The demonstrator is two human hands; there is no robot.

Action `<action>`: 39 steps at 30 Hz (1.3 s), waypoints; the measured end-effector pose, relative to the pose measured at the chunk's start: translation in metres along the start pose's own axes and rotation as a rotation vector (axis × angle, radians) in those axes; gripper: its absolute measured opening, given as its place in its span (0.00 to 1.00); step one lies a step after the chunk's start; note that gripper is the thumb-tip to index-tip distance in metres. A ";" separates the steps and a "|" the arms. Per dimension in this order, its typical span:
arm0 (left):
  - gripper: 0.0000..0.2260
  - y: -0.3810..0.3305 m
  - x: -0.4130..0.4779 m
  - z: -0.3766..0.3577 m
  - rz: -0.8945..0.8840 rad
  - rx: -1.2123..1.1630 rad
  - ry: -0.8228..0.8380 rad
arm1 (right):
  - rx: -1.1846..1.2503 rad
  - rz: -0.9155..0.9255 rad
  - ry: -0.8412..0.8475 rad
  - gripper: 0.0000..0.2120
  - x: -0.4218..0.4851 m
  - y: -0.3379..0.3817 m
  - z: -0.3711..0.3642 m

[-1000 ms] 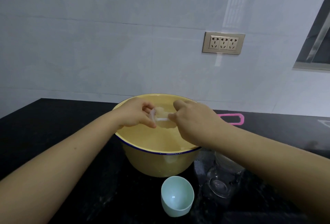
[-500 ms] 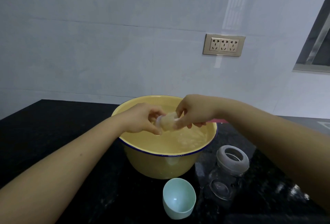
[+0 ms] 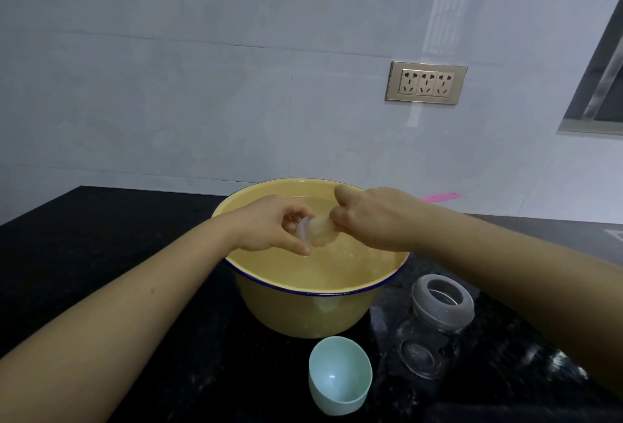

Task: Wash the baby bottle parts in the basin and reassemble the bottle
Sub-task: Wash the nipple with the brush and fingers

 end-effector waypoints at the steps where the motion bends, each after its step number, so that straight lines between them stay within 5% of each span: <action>1: 0.16 0.000 0.000 0.000 -0.003 -0.002 0.001 | -0.011 -0.007 0.021 0.12 0.000 0.000 -0.001; 6: 0.18 -0.002 0.001 0.001 -0.024 -0.032 -0.015 | 0.071 -0.107 0.046 0.11 0.003 -0.006 0.000; 13: 0.20 -0.006 0.000 0.000 -0.054 -0.068 -0.010 | 0.727 -0.281 0.075 0.14 0.004 -0.013 -0.021; 19: 0.20 -0.006 0.000 0.001 -0.055 -0.086 -0.014 | 0.532 -0.156 -0.087 0.18 -0.006 -0.010 0.000; 26: 0.20 -0.008 -0.003 0.003 -0.054 -0.091 -0.034 | 0.019 -0.090 -0.159 0.09 -0.006 0.004 0.013; 30: 0.20 -0.010 -0.005 0.008 -0.050 -0.081 -0.077 | 0.134 -0.152 -0.137 0.08 0.000 0.000 0.003; 34: 0.18 -0.012 -0.006 0.005 -0.076 -0.055 -0.059 | 0.488 -0.183 0.055 0.11 0.001 0.002 -0.022; 39: 0.18 -0.014 -0.007 0.004 -0.088 -0.003 -0.064 | 0.730 -0.209 0.169 0.22 0.006 0.003 -0.025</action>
Point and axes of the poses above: each hand's wrist, its own x-axis towards the middle knuckle, its own z-axis out of the back of the hand, y = z × x, the point moved 9 cm from there along x, towards the middle knuckle, and after that the axes turned 9 degrees about z, right-handed, at the moved point
